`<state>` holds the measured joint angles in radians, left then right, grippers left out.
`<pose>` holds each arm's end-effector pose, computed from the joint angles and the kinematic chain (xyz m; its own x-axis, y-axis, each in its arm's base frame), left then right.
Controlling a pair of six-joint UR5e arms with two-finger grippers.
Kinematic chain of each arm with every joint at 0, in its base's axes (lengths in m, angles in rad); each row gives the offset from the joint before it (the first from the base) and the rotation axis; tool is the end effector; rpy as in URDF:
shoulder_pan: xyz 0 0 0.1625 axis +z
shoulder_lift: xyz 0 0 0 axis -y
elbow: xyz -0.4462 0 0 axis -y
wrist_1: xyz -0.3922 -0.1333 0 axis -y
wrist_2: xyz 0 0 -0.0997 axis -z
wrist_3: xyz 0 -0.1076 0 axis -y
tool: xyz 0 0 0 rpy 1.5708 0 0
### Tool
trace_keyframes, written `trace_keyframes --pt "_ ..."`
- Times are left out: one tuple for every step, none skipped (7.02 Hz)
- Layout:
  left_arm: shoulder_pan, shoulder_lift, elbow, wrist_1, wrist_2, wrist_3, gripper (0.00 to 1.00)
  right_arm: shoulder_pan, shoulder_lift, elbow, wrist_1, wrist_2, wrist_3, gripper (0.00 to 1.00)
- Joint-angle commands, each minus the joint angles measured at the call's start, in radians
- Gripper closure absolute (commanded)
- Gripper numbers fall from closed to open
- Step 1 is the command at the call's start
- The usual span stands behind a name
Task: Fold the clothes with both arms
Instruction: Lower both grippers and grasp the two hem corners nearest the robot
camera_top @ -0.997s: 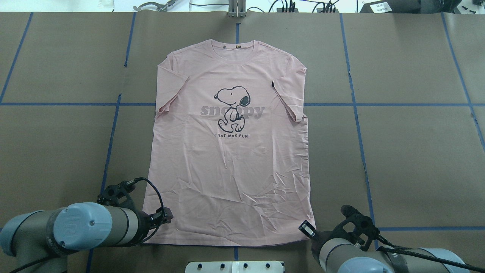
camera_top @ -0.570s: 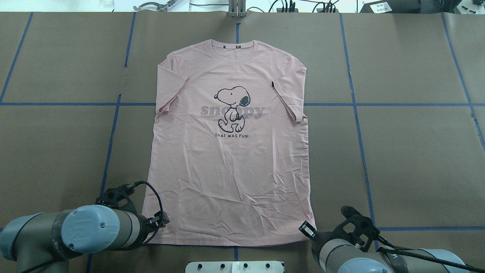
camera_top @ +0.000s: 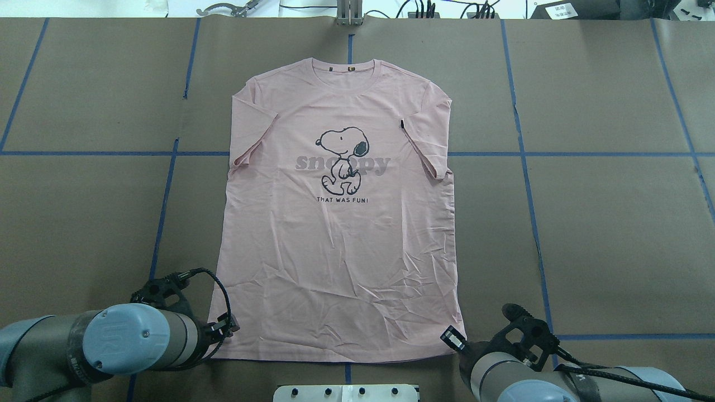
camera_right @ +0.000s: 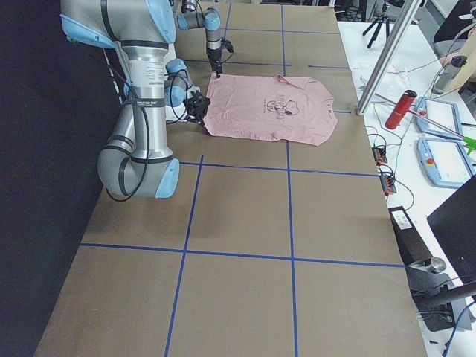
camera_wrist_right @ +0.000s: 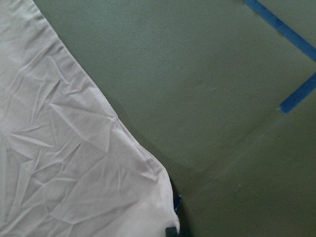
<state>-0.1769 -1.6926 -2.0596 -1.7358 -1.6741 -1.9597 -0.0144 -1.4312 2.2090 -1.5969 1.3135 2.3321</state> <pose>0.4920 -0.2121 0.3871 0.6109 -0.4923 -0.6200 0.3627 0.8701 -0.3336 -0.4877 -0.1537 0.3371 0.4185 0.6612 0.6226 -0.6196 0.7091 -0.3365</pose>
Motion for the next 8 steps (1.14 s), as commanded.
trace_keyframes --pt "0.002 0.028 -0.005 -0.014 -0.003 0.002 0.25 -0.002 0.000 -0.002 0.000 0.001 0.000 1.00" --pt "0.002 0.033 -0.037 -0.034 -0.009 0.002 0.27 -0.002 0.000 -0.002 0.000 0.000 0.001 1.00" --pt "0.002 0.033 -0.033 -0.036 -0.009 0.001 0.28 -0.002 0.000 -0.002 0.000 0.001 0.000 1.00" --pt "0.002 0.033 -0.030 -0.036 -0.009 -0.001 0.30 -0.002 0.000 -0.002 0.000 0.001 0.000 1.00" --pt "0.004 0.033 -0.025 -0.036 -0.009 -0.002 0.31 -0.002 -0.002 -0.002 0.000 0.001 0.000 1.00" --pt "0.005 0.033 -0.021 -0.036 -0.009 0.001 0.31 -0.002 -0.002 -0.003 0.000 0.001 0.000 1.00" --pt "0.005 0.033 -0.019 -0.037 -0.009 0.004 0.32 -0.002 -0.002 -0.003 0.000 0.001 0.000 1.00" --pt "0.007 0.033 -0.017 -0.037 -0.009 0.002 0.34 -0.002 -0.002 -0.005 -0.002 0.001 0.000 1.00"
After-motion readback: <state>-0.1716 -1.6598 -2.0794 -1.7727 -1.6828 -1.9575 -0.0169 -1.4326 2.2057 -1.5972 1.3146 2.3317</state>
